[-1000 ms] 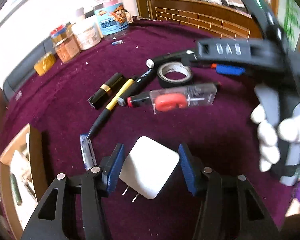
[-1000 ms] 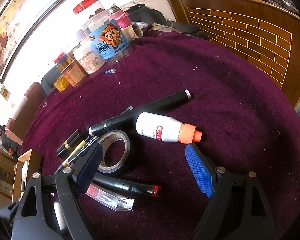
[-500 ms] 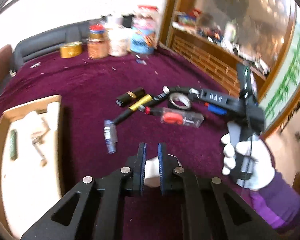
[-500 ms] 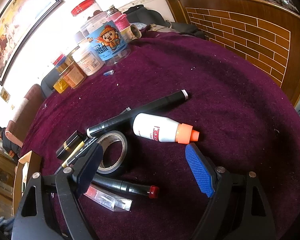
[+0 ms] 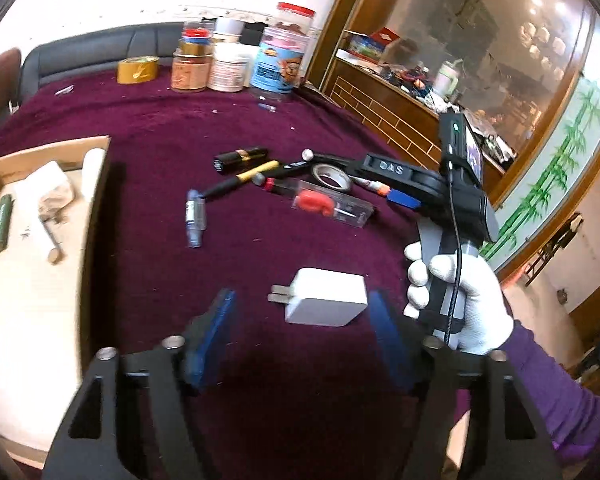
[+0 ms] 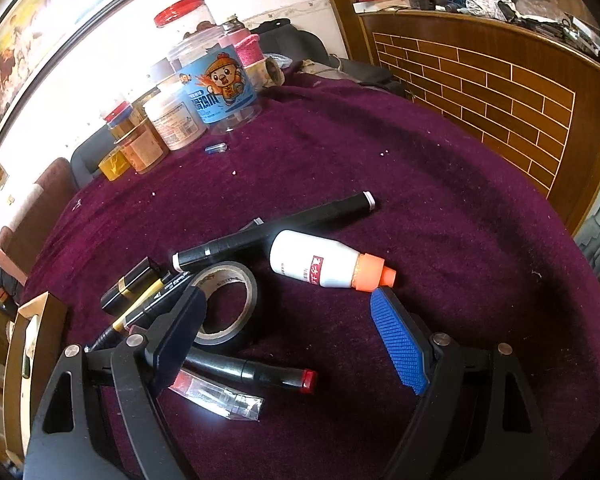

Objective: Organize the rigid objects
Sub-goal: 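Reach the left tool down to the second white charger and close on it, then carry the charger toward the box with the left tool while the right tool grasps a clear pen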

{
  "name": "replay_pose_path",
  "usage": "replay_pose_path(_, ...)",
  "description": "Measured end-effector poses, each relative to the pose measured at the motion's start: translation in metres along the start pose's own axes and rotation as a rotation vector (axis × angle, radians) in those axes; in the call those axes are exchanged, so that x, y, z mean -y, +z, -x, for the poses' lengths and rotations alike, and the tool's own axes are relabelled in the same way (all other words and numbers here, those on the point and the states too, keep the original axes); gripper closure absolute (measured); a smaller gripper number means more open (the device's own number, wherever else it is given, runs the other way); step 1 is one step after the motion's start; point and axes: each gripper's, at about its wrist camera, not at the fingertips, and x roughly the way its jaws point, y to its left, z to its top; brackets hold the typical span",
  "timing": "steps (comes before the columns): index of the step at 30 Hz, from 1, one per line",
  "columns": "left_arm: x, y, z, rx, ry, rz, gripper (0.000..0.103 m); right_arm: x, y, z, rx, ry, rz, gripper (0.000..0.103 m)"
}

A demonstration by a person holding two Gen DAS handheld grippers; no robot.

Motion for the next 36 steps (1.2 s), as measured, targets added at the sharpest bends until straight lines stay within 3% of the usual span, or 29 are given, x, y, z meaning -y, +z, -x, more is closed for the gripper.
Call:
replay_pose_path(8,0.045,-0.003,-0.053,-0.043,0.172,-0.139,0.032,0.005,0.001,-0.004,-0.02,0.017,-0.026,0.018)
replay_pose_path(10,0.045,-0.004,-0.063,-0.06,0.209,-0.151,0.039,0.005,0.002,-0.004,-0.02,0.02,-0.029,0.019)
replay_pose_path(14,0.024,0.0,-0.058,-0.08,0.125,-0.049,0.043,0.007,0.001,-0.005,-0.024,0.029,-0.038,0.018)
replay_pose_path(22,-0.031,-0.007,0.02,0.018,0.023,0.16,0.043,0.0,0.0,0.008,0.004,-0.001,-0.009,0.019)
replay_pose_path(25,-0.05,-0.01,0.055,0.074,0.033,0.197,0.043,-0.028,-0.008,0.043,0.06,0.067,0.052,0.018)
replay_pose_path(27,-0.063,-0.013,0.076,0.117,0.062,0.211,0.043,-0.056,-0.014,0.053,0.045,0.114,0.135,0.018)
replay_pose_path(31,-0.085,-0.018,0.095,0.172,0.105,0.252,0.043,-0.124,-0.039,0.036,-0.089,0.215,0.326,0.019)
replay_pose_path(33,-0.095,-0.022,0.099,0.183,0.118,0.271,0.043,-0.148,-0.052,0.021,-0.132,0.208,0.391,0.038)
replay_pose_path(36,-0.111,-0.03,0.105,0.185,0.134,0.296,0.043,-0.173,-0.065,-0.005,-0.201,0.181,0.453,0.057)
